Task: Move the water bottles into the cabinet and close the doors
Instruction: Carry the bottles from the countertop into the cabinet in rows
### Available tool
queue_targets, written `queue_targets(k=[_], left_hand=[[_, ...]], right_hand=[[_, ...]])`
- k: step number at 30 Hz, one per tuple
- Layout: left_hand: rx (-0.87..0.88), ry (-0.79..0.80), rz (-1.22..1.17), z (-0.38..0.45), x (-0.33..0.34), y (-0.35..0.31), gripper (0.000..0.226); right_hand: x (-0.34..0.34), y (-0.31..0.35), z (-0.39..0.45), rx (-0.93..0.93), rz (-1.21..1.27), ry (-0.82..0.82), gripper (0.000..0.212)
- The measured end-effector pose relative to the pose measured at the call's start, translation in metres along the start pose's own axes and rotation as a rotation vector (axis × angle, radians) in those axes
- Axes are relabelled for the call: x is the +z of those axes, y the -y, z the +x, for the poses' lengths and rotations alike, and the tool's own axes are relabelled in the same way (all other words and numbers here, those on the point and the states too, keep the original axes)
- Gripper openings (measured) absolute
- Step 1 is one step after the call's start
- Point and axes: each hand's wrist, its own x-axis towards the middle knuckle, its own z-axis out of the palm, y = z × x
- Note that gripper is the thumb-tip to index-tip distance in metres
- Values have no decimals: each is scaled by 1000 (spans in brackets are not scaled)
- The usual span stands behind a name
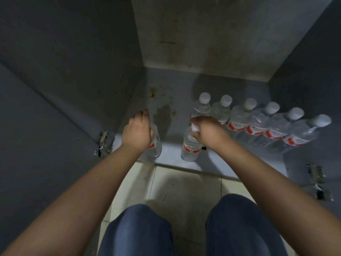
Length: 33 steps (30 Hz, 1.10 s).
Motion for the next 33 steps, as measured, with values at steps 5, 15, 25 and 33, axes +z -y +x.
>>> queue_targets(k=[5,15,25,33], left_hand=[[65,-3,-114,7,6,6,55],[79,27,-125,10,8,11,61],[73,15,-140,9,9,10,68],[45,4,-174,13,13,9,62]], right_hand=[[0,-3,-5,-34,-110,-33,43],[-13,16,27,-75,-126,81,29],[-23,18,77,-77,-182,-8,42],[-18,13,97,-22,-140,-66,31]])
